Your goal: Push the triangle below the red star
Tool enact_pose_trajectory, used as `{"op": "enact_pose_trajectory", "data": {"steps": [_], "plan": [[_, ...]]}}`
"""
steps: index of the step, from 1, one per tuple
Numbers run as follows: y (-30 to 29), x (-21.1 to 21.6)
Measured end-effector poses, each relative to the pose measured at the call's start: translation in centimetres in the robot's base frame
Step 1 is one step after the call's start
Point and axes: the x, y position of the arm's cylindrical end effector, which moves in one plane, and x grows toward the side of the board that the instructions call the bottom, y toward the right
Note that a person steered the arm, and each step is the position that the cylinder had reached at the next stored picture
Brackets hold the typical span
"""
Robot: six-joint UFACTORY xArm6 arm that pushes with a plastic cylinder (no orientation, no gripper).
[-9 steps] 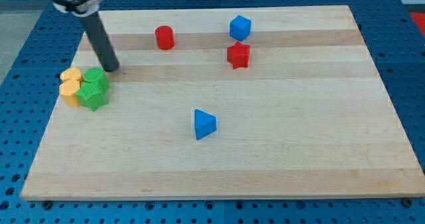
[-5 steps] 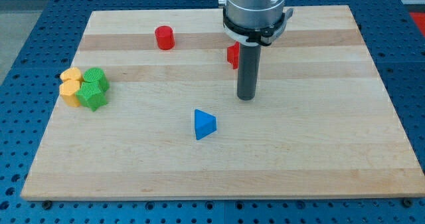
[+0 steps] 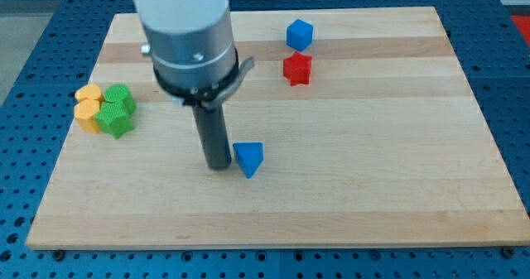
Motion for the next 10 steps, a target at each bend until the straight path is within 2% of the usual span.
{"op": "enact_pose_trajectory", "data": {"steps": [1, 2, 3, 4, 6, 8, 10], "plan": [[2.9, 2.0], [2.8, -0.1], [0.4, -0.3], [2.1, -0.3], [3.8, -3.9], [9.6, -4.4], [10.0, -7.0]]}}
